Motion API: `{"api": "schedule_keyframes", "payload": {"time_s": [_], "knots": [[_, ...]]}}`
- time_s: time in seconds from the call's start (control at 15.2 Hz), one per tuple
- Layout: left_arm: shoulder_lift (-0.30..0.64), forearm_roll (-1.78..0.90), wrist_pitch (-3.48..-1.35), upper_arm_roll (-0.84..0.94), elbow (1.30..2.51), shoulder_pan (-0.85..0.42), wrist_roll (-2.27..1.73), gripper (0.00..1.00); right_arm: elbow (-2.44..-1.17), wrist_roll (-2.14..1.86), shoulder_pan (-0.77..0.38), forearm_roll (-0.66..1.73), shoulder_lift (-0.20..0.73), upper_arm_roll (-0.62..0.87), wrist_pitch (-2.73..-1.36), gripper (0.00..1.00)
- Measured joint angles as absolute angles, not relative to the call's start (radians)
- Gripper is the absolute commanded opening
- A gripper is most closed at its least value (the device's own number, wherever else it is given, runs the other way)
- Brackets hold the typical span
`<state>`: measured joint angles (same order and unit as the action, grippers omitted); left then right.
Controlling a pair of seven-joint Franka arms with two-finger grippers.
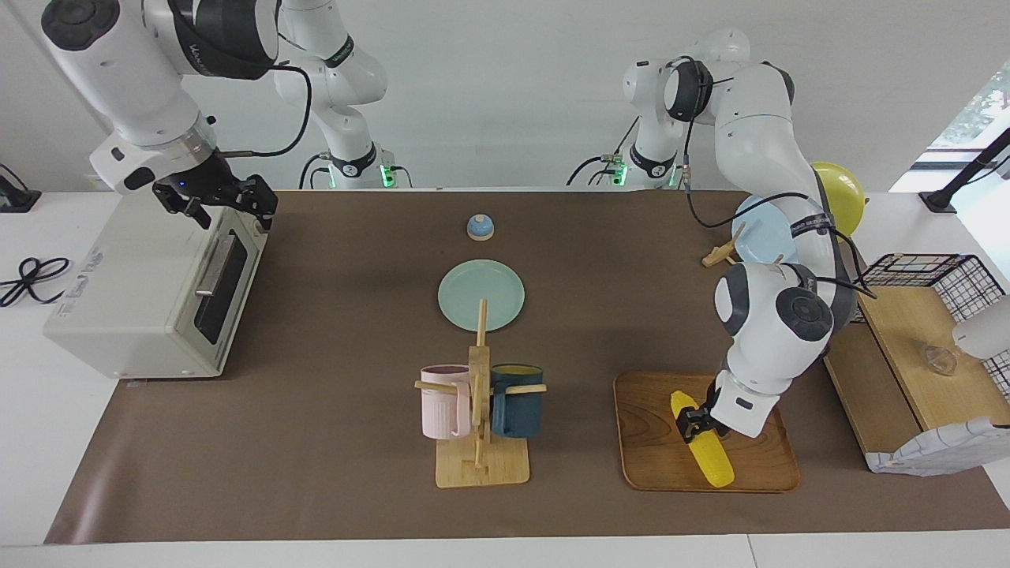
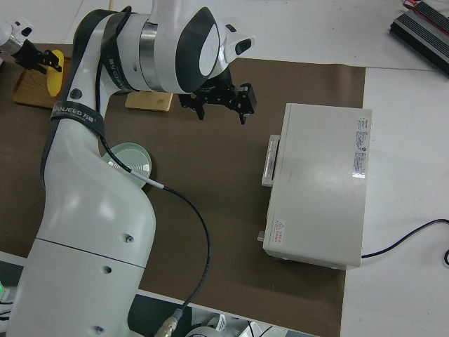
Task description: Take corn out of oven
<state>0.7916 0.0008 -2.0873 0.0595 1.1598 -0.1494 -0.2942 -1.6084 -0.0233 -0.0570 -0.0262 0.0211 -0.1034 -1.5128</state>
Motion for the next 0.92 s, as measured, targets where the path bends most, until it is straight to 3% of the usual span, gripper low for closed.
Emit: {"api": "schedule_keyframes", "payload": {"time_s": [0.39, 0.92], "knots": [[0.743, 0.001, -1.988, 0.069, 1.156, -0.153, -0.293, 1.0, -1.609, -0.023, -0.057, -0.026, 0.021, -0.103, -1.513, 1.0], [0.411, 0.002, -1.607, 0.072, 1.262, -0.153, -0.293, 1.0, -1.609, -0.023, -0.057, -0.026, 0.021, -0.103, -1.513, 1.0]]}}
